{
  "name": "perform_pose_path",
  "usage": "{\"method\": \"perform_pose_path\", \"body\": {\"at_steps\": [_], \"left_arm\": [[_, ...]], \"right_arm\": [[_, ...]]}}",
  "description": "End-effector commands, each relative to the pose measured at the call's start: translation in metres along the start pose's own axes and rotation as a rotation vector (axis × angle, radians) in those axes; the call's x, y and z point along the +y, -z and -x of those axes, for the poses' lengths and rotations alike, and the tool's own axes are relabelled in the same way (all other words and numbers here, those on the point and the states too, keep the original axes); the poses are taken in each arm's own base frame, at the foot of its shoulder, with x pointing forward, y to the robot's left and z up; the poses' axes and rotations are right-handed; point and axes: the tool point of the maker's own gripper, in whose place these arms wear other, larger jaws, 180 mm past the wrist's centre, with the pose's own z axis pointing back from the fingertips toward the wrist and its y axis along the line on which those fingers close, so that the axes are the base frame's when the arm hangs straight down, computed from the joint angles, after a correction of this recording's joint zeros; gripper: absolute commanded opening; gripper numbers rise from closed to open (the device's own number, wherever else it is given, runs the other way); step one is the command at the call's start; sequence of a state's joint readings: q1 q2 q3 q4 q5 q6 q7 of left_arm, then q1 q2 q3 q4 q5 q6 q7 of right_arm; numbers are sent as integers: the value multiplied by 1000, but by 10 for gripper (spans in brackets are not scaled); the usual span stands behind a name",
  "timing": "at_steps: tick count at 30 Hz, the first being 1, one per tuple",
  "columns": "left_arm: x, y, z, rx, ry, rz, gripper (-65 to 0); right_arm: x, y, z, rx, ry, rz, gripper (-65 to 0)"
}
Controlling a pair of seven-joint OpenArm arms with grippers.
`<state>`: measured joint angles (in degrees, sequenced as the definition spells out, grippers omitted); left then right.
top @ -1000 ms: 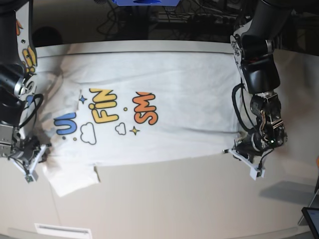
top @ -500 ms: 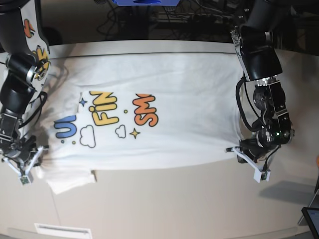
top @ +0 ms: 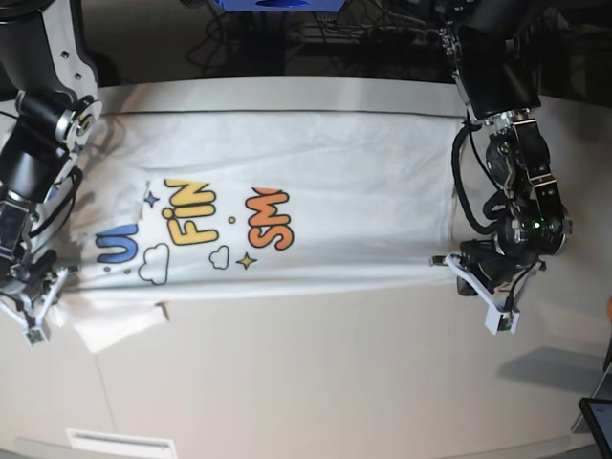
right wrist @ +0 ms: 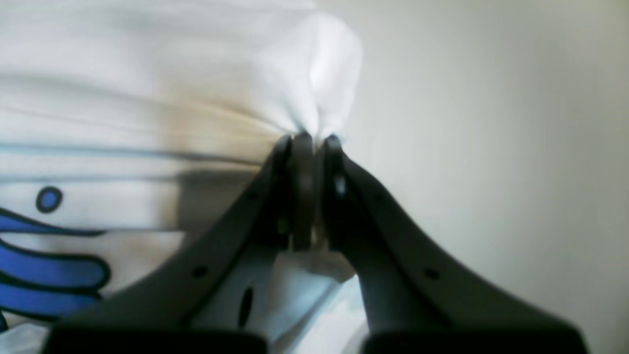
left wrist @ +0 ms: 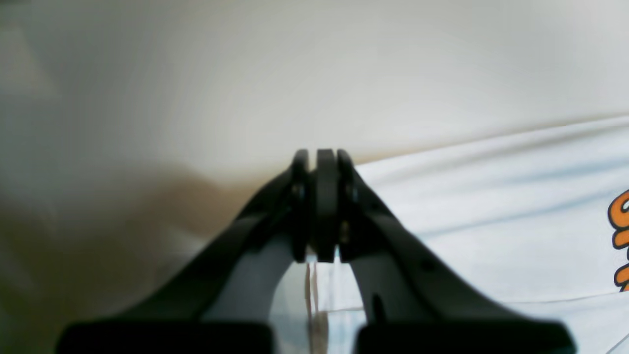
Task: Fold the T-shirt properly
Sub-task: 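Lift the hem with both grippers and fold it onto the shoulder edge, then lower the folded hem and pull it flat with both grippers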
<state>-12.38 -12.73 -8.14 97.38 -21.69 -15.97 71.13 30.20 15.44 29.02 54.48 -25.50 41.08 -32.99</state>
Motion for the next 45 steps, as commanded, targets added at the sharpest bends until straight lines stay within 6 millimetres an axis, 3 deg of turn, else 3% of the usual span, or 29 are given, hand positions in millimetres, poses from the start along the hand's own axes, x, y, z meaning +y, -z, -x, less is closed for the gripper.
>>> {"method": "perform_pose_path", "body": {"at_steps": [1,7,15,22,29,32,34,39,45], "left_arm": [[7,-8,-12,-41,16,-29,-650],[2,-14,6,-20,35,-29,-650],[-2,-19,34,26,48,-27,-650],[-6,-20,64,88,50,-18,-650],[-17,-10,86,156,65,11,-650],[-26,0,102,210,77,40,-650],[-28,4,112,241,71,48,-650],[-27,7,116,257,61,50,-650],[-25,12,127,291,49,51,-650]], "right_arm": [[-32,-15,-21,-44,2,84,-641],[-42,-30,-2,26,-27,144,-641],[-38,-30,27,126,-30,144,-641],[-16,-22,51,171,-37,104,-641],[5,-16,58,182,-34,67,-630],[5,-17,64,216,-33,67,-566],[1,-19,64,223,-35,77,-506],[-22,-41,42,165,-56,171,-403],[-55,-71,30,202,-130,336,-380]]}}
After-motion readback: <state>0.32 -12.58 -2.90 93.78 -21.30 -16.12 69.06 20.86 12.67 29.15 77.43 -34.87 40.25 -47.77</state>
